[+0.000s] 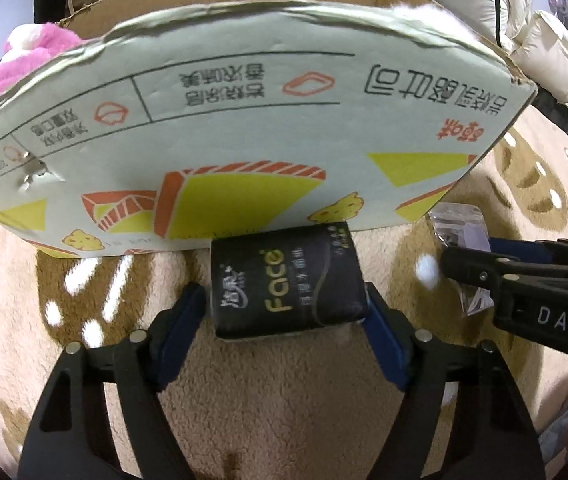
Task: Organize soft objects
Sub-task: 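Grasp the black Face tissue pack with the left tool while the right tool grasps the purple bag, then carry the black pack and purple bag over the box and open both tools inside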
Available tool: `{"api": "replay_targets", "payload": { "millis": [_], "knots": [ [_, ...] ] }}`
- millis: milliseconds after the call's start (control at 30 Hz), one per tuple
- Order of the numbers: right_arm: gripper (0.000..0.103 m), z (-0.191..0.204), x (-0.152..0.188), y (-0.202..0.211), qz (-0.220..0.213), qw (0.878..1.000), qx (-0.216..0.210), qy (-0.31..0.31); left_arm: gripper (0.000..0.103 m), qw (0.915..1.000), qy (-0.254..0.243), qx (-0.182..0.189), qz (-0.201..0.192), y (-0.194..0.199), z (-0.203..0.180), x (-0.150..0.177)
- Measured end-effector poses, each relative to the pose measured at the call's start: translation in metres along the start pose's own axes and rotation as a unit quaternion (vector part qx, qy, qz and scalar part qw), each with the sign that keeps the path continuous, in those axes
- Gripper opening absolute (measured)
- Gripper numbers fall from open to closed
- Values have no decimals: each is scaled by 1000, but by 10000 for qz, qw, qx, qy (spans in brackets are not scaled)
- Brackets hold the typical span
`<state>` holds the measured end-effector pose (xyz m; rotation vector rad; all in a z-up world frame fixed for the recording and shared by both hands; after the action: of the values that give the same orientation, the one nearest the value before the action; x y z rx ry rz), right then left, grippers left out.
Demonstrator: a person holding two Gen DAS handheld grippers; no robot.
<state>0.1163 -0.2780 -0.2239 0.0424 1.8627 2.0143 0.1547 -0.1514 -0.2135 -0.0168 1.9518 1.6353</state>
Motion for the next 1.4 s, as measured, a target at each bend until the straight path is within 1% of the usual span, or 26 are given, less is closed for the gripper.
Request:
{"api": "replay_targets", "payload": {
  "millis": [67,133,233,367,533,633,767,867,900,933,1000,1167,1300,1400],
  "knots": [
    [54,5,0,-2,10,10000,-32,-12,76,10000,24,4,7,-1,0,0],
    [54,8,0,-6,55,10000,-18,3,75,10000,16,1,-15,-1,3,2],
    [54,11,0,-10,70,10000,14,14,71,9999,-99,-76,-104,0,4,9],
    [50,12,-1,-14,44,10000,26,27,65,9998,-103,-90,-136,3,5,15],
    [48,11,0,-14,-43,10000,41,45,63,9998,-75,-65,-159,11,9,17],
    [47,13,2,-10,-100,9999,78,95,63,9993,-86,-99,-364,29,13,15],
    [46,13,4,0,-174,9996,53,193,63,9986,160,-117,-494,51,21,18],
    [46,13,13,12,-266,9993,-247,93,63,9977,197,-240,-602,69,24,22],
    [46,15,15,18,-326,9990,-275,131,63,9972,190,-294,-658,76,23,25],
    [44,17,17,23,-390,9985,-329,207,63,9965,156,-354,-735,83,26,20],
    [40,23,21,33,-495,9974,-441,288,63,9941,22,-518,-949,102,26,21],
    [40,39,29,61,-802,9932,-605,588,63,9893,55,-707,-1273,141,32,27],
    [39,46,32,70,-857,9913,-797,607,63,9856,92,-818,-1475,161,35,26],
    [38,49,34,88,-1123,9873,-968,578,63,9838,156,-903,-1543,172,37,27]
  ]
}}
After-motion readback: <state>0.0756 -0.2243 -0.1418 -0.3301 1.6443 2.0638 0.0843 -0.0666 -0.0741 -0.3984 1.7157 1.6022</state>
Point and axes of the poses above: each gripper's, at about its wrist camera, not at the fingertips, and y roughly against the way its jaws point, z to its left, x to its underside, the point moved 6 cm from there along -y, roughly the way its jaws point, and after that the axes turned 3 degrees about x, right-handed, at the moved point
